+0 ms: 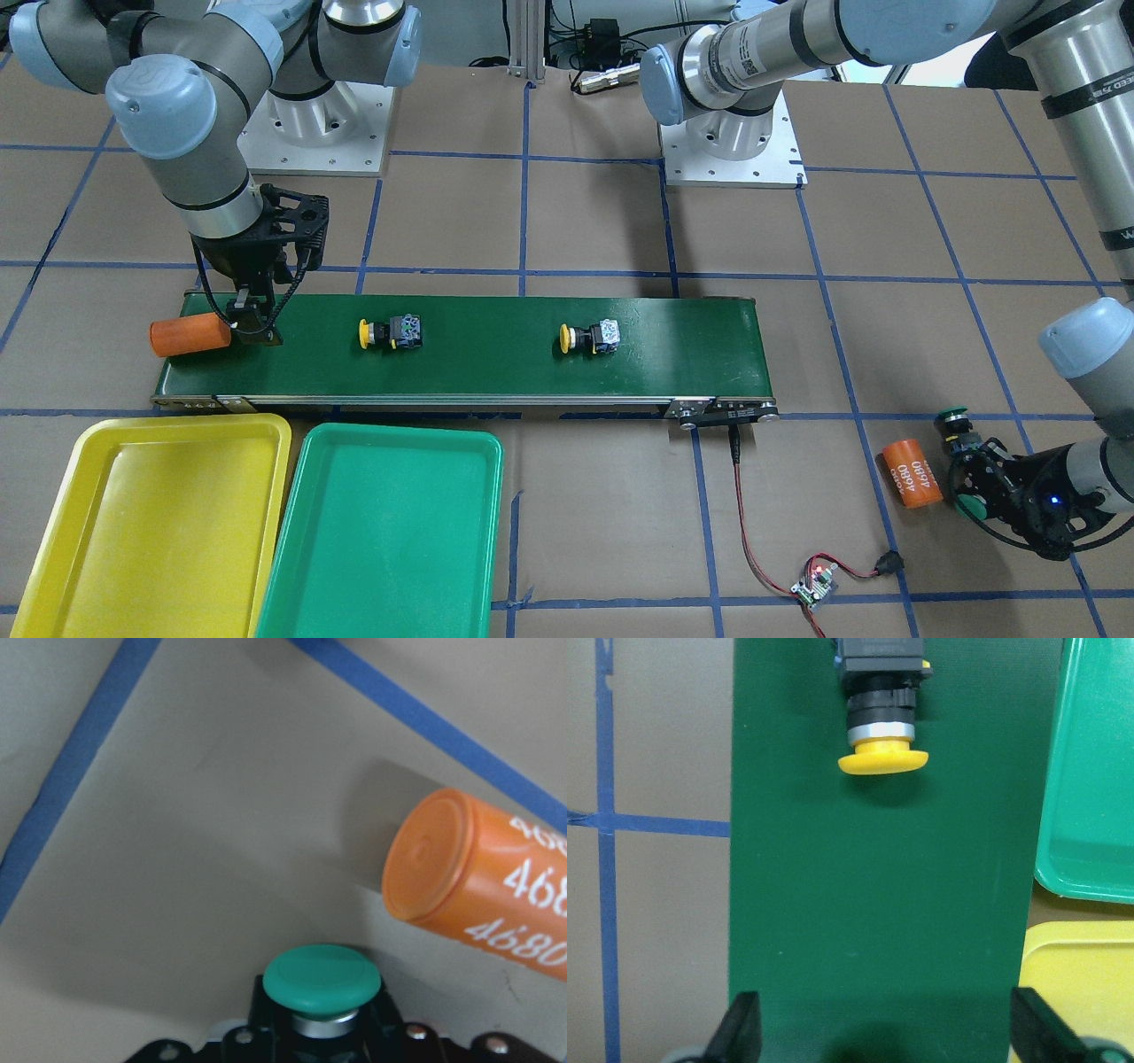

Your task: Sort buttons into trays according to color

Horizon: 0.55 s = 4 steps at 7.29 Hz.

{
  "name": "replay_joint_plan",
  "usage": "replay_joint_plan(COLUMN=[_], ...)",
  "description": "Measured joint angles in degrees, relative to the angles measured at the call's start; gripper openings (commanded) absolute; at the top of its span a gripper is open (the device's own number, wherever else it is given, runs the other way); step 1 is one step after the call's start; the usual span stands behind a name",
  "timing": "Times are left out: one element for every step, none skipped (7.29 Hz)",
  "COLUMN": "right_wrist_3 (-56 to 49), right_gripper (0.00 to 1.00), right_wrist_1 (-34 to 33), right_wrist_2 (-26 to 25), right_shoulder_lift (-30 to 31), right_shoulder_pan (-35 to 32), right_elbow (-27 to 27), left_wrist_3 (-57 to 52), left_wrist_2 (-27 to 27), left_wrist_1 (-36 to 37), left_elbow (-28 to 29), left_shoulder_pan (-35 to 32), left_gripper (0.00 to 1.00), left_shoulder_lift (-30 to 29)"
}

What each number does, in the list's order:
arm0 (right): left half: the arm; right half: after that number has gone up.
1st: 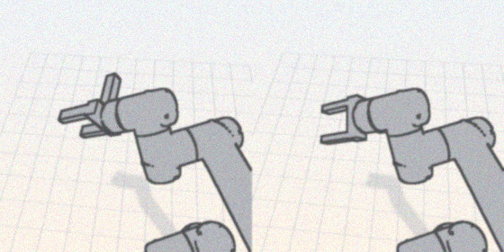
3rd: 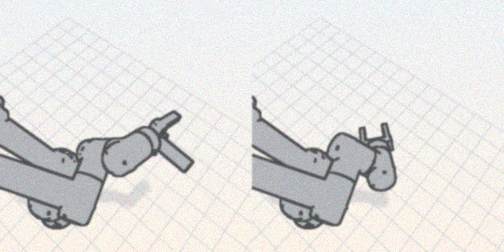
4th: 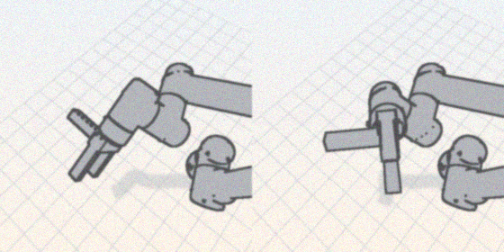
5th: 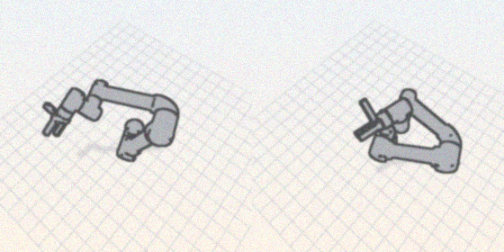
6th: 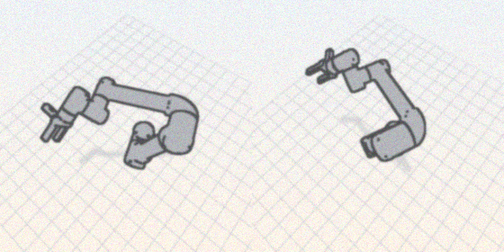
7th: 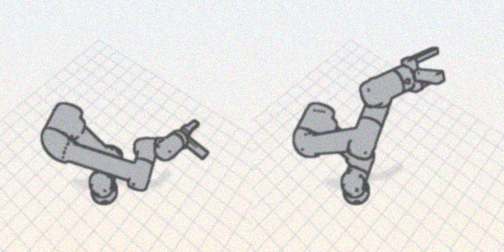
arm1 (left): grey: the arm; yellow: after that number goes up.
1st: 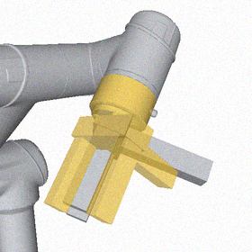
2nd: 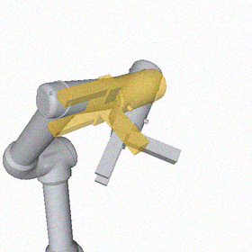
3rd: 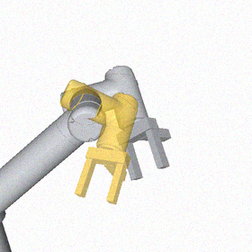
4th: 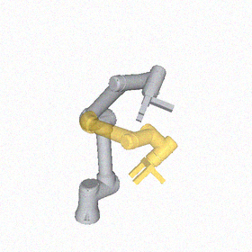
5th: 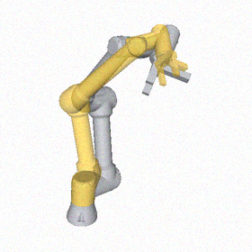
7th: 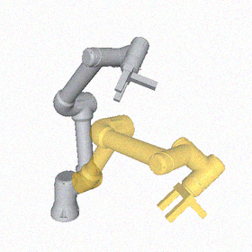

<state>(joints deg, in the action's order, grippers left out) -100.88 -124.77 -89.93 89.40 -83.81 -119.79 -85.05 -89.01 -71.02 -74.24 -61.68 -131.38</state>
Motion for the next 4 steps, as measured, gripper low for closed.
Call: replay_joint_plan(right_wrist_3=[-0.3, -0.4, -0.4, -0.2], right_gripper=[1.00, 1.00, 1.00, 1.00], right_wrist_1=[0.0, 0.0, -0.3, -1.0], right_wrist_2=[-0.2, -0.3, -0.1, 0.2], right_shoulder_lift=[-0.1, -0.3, -0.8, -1.9], right_shoulder_pan=[-0.1, -0.2, -0.2, -0.2], right_elbow=[-0.1, -0.1, -0.1, -0.1], left_wrist_3=[1.5, 2.3, 2.3, 2.1], left_wrist_2=[0.0, 0.1, 0.2, 0.3], left_wrist_1=[-1.6, -5.2, -9.8, -13.0], left_elbow=[0.0, -0.1, -0.8, -2.9], left_shoulder_pan=[-0.6, -2.0, -4.7, -8.3], left_gripper=[0.00, 0.00, 0.00, 0.00], left_shoulder_lift=[2.1, 5.3, 9.6, 13.7])
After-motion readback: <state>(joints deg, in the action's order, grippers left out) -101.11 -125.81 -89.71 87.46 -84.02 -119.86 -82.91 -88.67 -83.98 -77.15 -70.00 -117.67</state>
